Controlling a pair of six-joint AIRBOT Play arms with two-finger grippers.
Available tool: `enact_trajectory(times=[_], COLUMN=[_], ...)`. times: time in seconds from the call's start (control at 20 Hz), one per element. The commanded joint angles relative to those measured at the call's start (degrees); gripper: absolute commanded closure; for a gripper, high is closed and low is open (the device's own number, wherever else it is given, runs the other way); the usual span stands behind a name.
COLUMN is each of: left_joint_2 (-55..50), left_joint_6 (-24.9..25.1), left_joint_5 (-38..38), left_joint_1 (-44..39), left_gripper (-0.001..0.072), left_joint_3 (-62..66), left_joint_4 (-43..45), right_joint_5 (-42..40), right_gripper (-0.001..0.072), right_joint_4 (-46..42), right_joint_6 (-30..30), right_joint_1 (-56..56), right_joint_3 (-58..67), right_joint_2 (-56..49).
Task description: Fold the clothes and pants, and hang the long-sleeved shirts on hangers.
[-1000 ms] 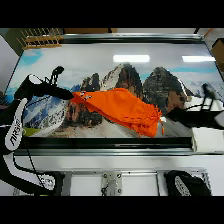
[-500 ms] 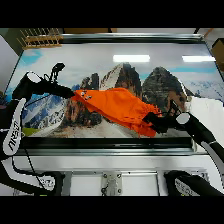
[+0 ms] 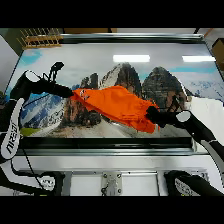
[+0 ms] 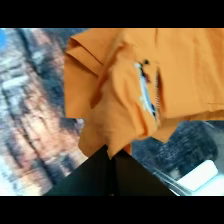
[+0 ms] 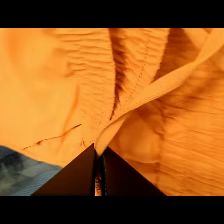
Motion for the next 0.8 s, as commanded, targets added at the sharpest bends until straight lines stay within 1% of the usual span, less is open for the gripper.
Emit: enact_trajectory(times=[0.0, 0.1, 0.2, 0.3, 0.4, 0.5, 0.6, 0.75], left_joint_2=[7.56, 14.1, 21.11, 28.0, 34.64, 40.98, 46.36, 52.35], left_joint_6=[-1.99, -3.69, -4.83, -5.97, -7.26, -7.89, -9.29, -11.93], left_joint_5=[3.41, 3.19, 3.26, 3.26, 3.21, 3.13, 2.99, 2.82], left_joint_1=[0.07, 0.07, 0.07, -0.44, -1.77, -3.85, -6.05, -8.31], left_gripper=[0.0702, 0.0702, 0.0702, 0.0702, 0.0702, 0.0702, 0.0702, 0.0702], left_joint_3=[0.76, 4.79, 10.01, 15.21, 19.06, 21.11, 21.51, 21.51], left_joint_4=[7.5, 11.13, 12.11, 12.09, 12.11, 12.13, 12.15, 12.17], right_joint_5=[10.36, 18.47, 24.68, 28.13, 30.1, 31.74, 33.4, 38.66], right_gripper=[0.0702, 0.0702, 0.0702, 0.0702, 0.0702, 0.0702, 0.0702, 0.0702], right_joint_4=[-7.34, -12.61, -14.75, -14.84, -14.64, -14.6, -14.6, -14.62], right_joint_6=[-4.44, -4.46, -4.44, -4.42, -3.72, -1.53, 0.66, 4.2], right_joint_1=[-3.82, -6.54, -8.35, -9.09, -9.09, -9.09, -9.11, -9.09], right_joint_3=[9.4, 20.41, 32.35, 42.56, 49.68, 53.16, 53.44, 53.44], right_joint_2=[5.29, 8.9, 11.74, 13.86, 15.91, 18.45, 21.68, 25.94])
